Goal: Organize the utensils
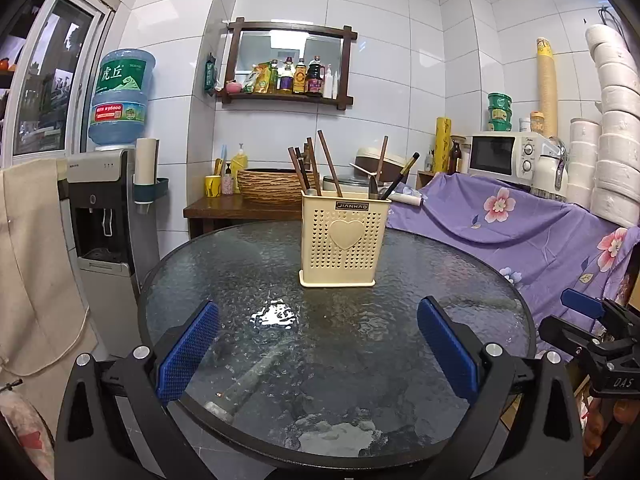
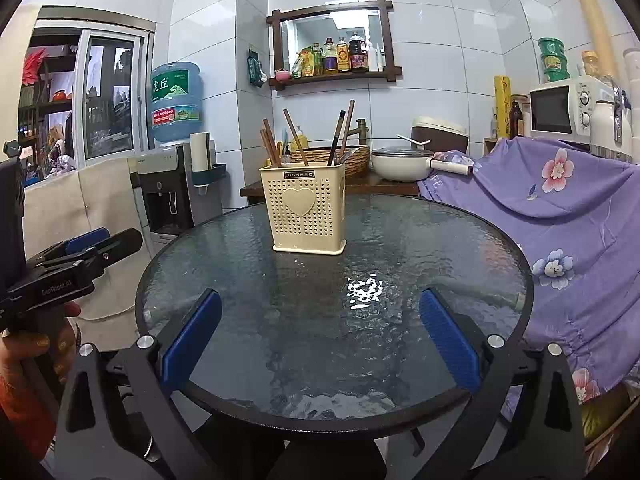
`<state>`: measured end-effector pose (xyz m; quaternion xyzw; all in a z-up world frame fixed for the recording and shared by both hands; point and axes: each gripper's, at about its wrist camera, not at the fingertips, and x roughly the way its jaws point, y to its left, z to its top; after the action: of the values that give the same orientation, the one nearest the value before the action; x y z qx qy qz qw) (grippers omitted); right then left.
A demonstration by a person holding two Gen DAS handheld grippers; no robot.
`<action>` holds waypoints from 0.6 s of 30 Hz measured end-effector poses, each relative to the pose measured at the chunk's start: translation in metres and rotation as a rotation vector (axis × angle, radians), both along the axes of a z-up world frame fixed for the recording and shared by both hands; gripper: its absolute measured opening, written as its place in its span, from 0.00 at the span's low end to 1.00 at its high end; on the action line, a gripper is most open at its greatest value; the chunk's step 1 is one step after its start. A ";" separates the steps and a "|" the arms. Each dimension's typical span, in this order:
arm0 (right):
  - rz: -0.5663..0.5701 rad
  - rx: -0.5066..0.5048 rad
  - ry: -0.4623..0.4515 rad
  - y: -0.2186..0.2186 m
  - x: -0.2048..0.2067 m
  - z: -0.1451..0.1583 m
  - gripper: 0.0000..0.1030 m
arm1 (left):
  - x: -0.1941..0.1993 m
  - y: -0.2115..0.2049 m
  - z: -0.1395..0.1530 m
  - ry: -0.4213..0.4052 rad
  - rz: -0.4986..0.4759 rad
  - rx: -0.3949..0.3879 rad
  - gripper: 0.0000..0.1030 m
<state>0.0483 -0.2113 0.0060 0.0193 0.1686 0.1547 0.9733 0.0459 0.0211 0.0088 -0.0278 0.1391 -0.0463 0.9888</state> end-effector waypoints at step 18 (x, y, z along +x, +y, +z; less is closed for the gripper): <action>0.008 -0.001 0.006 0.000 0.003 0.002 0.95 | 0.001 0.001 -0.002 0.033 -0.031 -0.037 0.94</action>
<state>0.0509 -0.2114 0.0076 0.0184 0.1718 0.1583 0.9722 0.0470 0.0220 0.0071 -0.0449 0.1550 -0.0639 0.9848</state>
